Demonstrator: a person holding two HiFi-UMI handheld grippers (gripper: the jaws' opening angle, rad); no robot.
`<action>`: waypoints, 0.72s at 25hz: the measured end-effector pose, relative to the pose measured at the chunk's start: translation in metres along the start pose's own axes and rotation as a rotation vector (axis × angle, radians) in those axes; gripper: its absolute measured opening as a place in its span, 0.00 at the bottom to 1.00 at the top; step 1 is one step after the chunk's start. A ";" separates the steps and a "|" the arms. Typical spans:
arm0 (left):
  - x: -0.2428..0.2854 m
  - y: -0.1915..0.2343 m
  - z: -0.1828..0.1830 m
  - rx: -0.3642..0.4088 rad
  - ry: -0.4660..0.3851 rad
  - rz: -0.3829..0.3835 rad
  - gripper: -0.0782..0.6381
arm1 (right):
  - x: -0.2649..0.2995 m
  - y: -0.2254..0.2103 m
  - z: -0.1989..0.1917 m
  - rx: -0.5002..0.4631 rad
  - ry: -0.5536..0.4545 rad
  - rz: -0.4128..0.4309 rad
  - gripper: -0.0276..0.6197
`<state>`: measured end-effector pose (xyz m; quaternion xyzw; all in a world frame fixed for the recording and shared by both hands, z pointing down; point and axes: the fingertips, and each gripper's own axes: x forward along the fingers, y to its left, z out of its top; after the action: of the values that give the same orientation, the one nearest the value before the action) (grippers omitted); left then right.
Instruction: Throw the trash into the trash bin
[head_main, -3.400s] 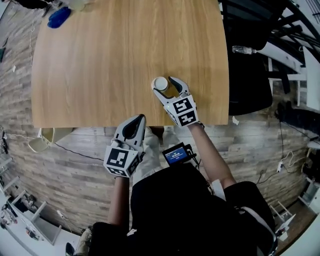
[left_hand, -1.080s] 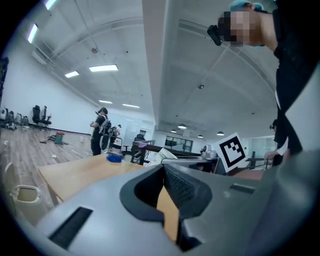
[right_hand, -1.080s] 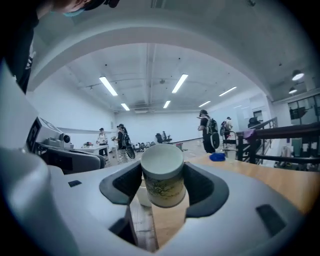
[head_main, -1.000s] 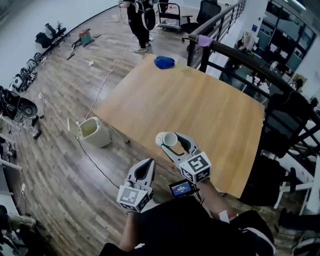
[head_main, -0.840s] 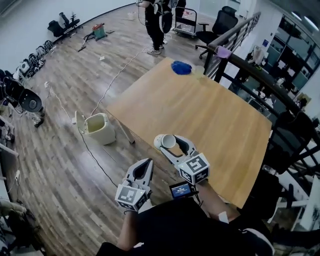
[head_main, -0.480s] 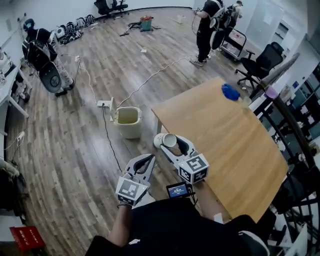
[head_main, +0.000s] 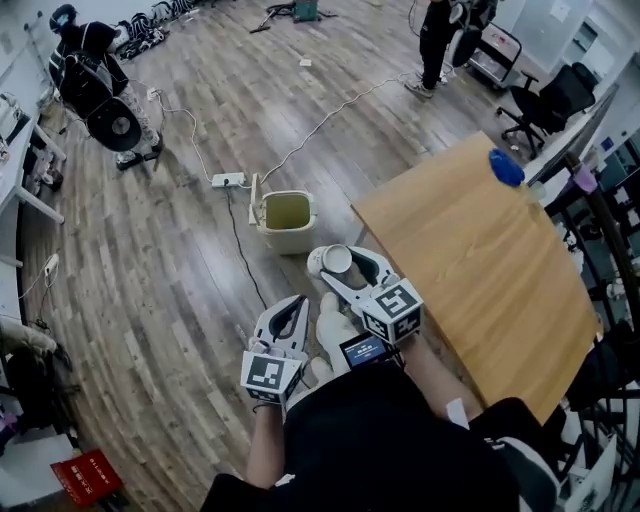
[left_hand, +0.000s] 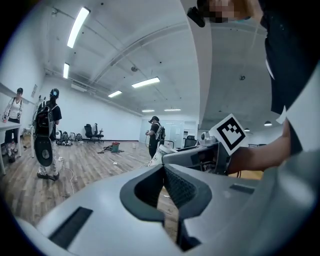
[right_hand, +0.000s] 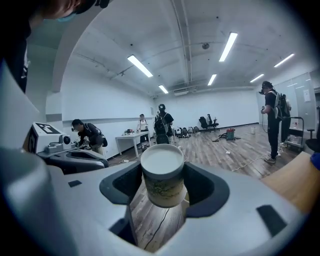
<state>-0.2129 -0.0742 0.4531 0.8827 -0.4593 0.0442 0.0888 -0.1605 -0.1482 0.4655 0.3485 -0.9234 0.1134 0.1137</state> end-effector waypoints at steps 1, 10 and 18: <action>0.006 0.012 0.002 -0.002 0.001 0.004 0.12 | 0.014 -0.006 0.005 0.007 -0.004 -0.001 0.44; 0.087 0.158 0.015 0.004 0.075 0.066 0.12 | 0.184 -0.072 0.031 0.040 0.000 0.064 0.44; 0.210 0.259 0.089 0.025 0.019 0.061 0.12 | 0.274 -0.178 0.091 0.043 -0.006 0.045 0.44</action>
<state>-0.3047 -0.4062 0.4296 0.8689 -0.4845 0.0611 0.0805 -0.2537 -0.4739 0.4811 0.3303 -0.9288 0.1346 0.1009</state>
